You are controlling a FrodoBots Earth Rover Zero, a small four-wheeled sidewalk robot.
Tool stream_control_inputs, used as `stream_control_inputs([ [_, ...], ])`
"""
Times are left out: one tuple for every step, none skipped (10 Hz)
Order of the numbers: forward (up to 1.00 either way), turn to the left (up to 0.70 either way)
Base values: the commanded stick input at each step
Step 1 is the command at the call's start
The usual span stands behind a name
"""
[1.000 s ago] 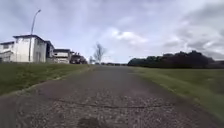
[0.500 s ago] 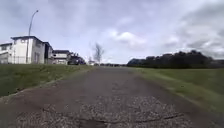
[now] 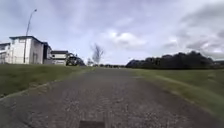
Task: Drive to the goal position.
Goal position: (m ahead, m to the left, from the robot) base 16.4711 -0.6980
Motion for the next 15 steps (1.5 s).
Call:
stream_control_inputs([
  [0.70, 0.02],
  [0.70, 0.02],
  [0.70, 0.02],
  [0.70, 0.02],
  [0.70, 0.02],
  [0.70, 0.02],
  [0.70, 0.02],
  [0.70, 0.02],
  [0.70, 0.02],
  [0.70, 0.02],
  [0.70, 0.02],
  [0.70, 0.02],
  [0.70, 0.02],
  [0.70, 0.01],
  [0.70, 0.00],
])
